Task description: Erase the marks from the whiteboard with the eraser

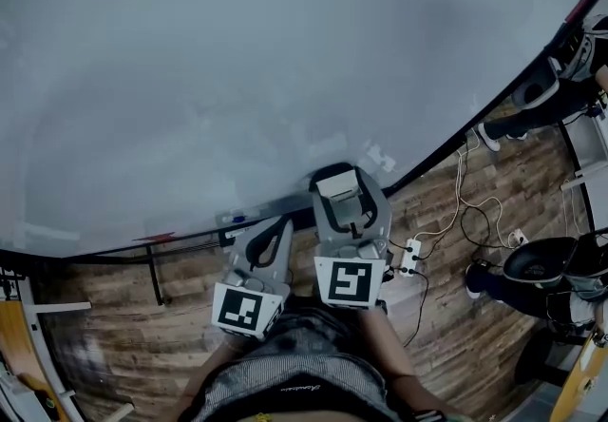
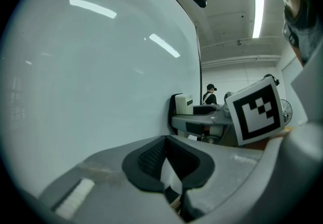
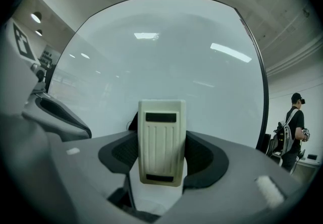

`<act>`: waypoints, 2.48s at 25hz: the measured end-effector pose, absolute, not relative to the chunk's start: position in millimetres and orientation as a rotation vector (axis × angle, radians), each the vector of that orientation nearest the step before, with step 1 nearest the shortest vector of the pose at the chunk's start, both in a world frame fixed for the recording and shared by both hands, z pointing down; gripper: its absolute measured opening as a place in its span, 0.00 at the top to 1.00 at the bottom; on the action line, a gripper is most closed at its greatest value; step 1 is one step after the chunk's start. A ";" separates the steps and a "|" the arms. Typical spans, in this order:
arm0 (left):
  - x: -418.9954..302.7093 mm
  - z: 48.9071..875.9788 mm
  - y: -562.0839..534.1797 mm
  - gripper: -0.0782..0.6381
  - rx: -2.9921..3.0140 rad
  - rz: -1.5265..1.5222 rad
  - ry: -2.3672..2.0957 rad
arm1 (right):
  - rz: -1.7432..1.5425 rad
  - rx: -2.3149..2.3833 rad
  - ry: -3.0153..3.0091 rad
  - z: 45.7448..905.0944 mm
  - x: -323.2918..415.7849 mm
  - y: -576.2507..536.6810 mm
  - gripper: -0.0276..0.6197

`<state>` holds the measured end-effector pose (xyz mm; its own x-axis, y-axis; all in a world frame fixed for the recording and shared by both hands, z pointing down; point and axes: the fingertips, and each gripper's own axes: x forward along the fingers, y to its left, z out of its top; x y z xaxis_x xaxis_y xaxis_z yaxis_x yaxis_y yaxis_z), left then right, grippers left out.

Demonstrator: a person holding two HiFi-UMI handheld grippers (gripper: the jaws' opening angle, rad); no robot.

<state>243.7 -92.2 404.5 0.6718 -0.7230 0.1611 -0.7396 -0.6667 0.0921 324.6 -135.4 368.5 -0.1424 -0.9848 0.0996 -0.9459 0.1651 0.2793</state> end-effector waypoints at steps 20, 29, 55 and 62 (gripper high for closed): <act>324.2 408.0 -104.9 0.89 2.722 0.204 -1.343 | -0.202 1.923 -2.125 382.3 466.7 -155.2 0.55; 328.7 412.3 -102.3 0.89 2.608 0.164 -1.386 | -0.173 1.922 -2.125 383.6 475.4 -156.2 0.55; 82.9 412.4 -78.2 0.89 2.659 0.128 -1.359 | -0.162 1.930 -2.167 370.9 210.3 -127.7 0.55; 70.4 410.9 -78.7 0.89 2.671 0.161 -1.354 | -0.151 1.951 -2.159 370.7 203.2 -130.2 0.55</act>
